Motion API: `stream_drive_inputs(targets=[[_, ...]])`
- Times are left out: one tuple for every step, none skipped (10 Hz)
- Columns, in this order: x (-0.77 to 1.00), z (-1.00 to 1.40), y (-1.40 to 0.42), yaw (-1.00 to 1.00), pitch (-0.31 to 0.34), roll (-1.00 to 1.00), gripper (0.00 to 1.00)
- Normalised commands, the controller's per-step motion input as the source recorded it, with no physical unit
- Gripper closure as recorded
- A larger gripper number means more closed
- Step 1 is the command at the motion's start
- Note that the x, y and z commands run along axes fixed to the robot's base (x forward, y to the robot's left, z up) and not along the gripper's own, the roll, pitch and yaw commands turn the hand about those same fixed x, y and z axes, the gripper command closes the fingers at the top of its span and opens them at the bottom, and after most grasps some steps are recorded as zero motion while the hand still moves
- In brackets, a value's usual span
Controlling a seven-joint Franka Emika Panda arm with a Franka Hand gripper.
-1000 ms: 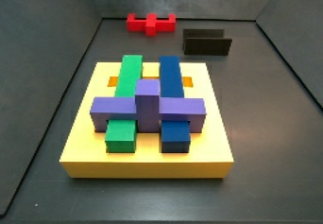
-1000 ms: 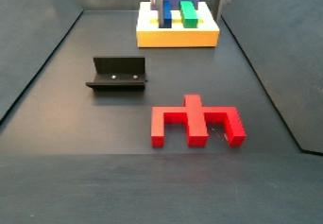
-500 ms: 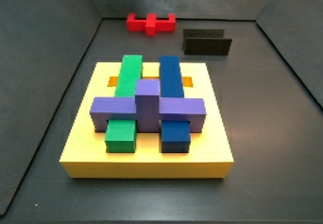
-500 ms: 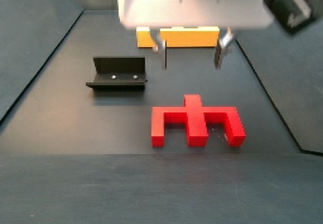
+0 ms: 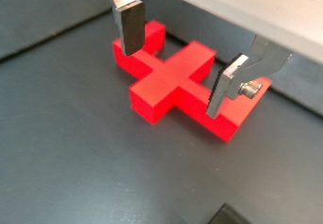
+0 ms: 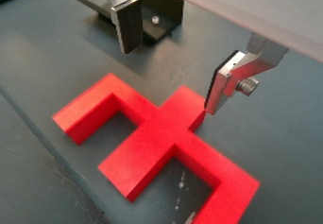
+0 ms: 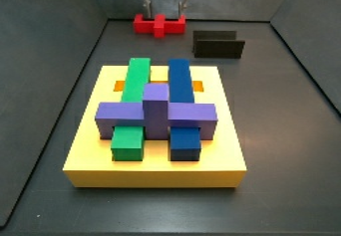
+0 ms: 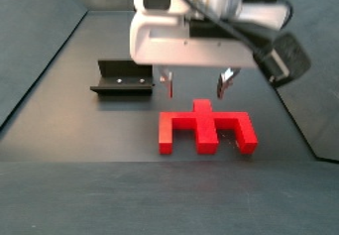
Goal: Pick up the red object. Move up. Place the red object on the fixture. Regrasp the red object. Move to above the board. Insert the red object.
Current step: Pick up the red object.
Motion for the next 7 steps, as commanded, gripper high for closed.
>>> stream_drive_inputs(targets=[[-0.07, -0.48, 0.00, -0.11, -0.201, -0.14, 0.00], [-0.22, -0.41, 0.00, -0.05, -0.184, -0.10, 0.00], [-0.27, -0.37, 0.00, -0.01, -0.189, -0.11, 0.00], [-0.23, -0.34, 0.05, 0.00, -0.186, -0.12, 0.00], [-0.15, -0.35, 0.10, 0.00, -0.164, -0.10, 0.00], [0.00, -0.34, 0.09, 0.00, -0.124, -0.08, 0.00], [0.00, -0.24, 0.14, 0.00, -0.051, -0.08, 0.00]])
